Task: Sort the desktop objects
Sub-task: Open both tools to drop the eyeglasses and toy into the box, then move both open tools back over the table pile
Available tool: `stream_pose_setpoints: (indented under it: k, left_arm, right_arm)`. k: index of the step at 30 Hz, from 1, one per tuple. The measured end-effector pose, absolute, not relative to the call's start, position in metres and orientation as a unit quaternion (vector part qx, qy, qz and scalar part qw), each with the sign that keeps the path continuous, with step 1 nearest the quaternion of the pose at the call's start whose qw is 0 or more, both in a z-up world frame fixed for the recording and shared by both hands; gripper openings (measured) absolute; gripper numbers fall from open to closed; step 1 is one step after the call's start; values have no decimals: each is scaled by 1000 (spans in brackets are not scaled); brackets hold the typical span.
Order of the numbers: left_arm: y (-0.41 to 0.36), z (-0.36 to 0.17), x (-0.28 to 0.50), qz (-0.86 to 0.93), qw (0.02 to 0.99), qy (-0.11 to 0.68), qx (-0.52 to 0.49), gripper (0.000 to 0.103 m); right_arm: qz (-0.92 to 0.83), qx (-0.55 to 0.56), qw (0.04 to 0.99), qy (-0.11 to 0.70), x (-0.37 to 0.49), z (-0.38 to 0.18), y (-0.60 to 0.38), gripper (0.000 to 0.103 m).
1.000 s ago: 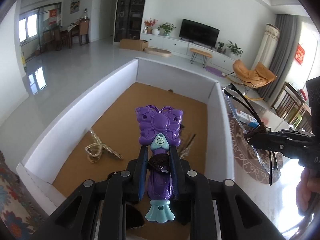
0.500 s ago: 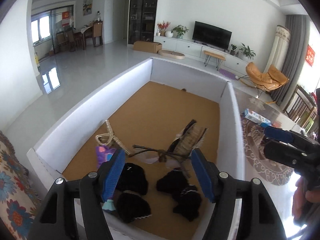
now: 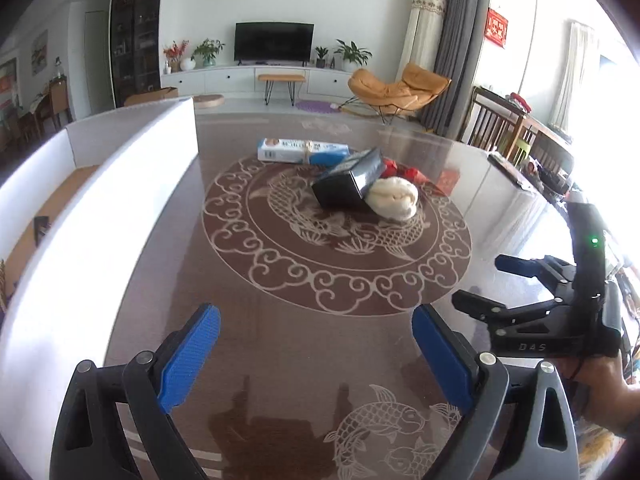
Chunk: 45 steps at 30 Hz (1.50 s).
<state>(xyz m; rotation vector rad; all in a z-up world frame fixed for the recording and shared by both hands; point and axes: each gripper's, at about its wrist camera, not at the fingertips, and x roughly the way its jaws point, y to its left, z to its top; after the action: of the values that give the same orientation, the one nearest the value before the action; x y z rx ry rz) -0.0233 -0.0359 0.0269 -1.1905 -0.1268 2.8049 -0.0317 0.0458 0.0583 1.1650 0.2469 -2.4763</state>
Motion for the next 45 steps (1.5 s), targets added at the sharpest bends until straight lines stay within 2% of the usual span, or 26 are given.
stream_pose_setpoints:
  k: [5, 12, 14, 19, 39, 45]
  left_arm:
    - [-16, -2, -46, 915, 37, -22, -401, 98]
    - [-9, -20, -63, 902, 42, 2, -429, 98]
    - [-11, -26, -66, 895, 39, -5, -445, 98]
    - [-1, -29, -66, 890, 31, 22, -454, 103]
    - [-4, -30, -65, 890, 33, 18, -454, 103]
    - [-23, -30, -63, 891, -7, -6, -454, 103]
  right_arm:
    - [-879, 446, 155, 65, -21, 40, 88, 97]
    - [-882, 446, 138, 68, -16, 43, 89, 97]
    - [-880, 449, 136, 73, -17, 41, 87, 101]
    - [-879, 451, 134, 75, -18, 39, 86, 103]
    - [-879, 452, 133, 75, -18, 39, 86, 103]
    - [-879, 452, 133, 75, -18, 39, 86, 103]
